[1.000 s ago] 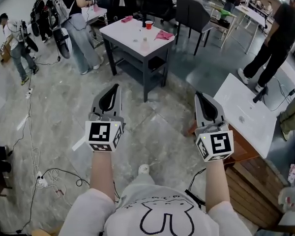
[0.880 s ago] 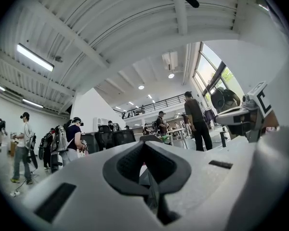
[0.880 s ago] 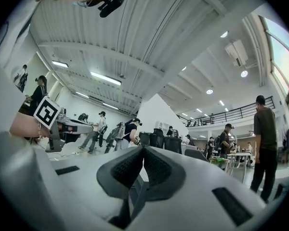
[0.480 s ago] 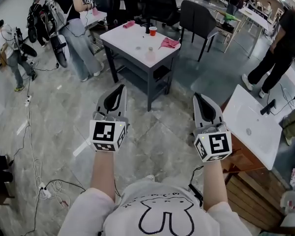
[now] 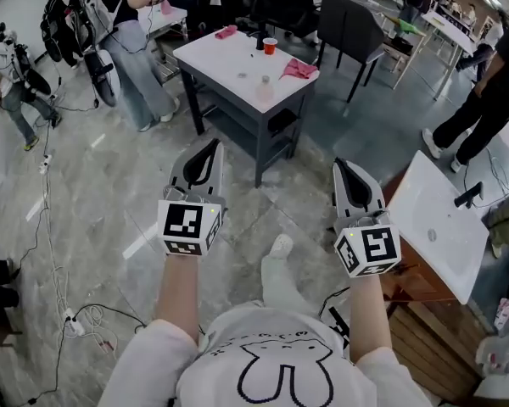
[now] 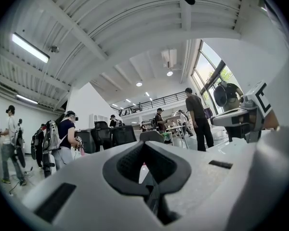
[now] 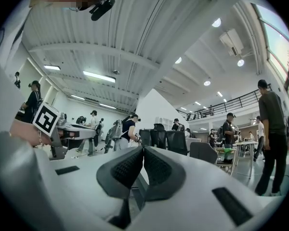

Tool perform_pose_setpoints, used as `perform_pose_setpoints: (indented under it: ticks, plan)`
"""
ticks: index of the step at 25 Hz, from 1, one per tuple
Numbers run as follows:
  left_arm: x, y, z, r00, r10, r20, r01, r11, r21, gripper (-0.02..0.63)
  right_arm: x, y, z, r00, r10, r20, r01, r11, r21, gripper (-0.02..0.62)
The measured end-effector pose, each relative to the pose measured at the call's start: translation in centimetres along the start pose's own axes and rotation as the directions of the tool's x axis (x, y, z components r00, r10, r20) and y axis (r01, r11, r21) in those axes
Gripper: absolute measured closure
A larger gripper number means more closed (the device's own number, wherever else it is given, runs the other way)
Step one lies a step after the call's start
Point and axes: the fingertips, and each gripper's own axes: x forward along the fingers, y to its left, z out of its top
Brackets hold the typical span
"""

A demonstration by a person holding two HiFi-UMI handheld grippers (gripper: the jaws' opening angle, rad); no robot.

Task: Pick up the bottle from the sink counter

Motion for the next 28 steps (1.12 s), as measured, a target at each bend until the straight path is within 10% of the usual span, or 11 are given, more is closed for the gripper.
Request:
perform_pose_setpoints:
  ticks: [28]
  plan:
    - [28.6, 6.2, -4.2, 0.999, 0.032, -0.001, -0.032, 0.999, 0.015, 0.597, 24.7, -17.6, -7.6, 0.999, 0.038, 0.014, -0.039, 0.998, 0.058, 0.566]
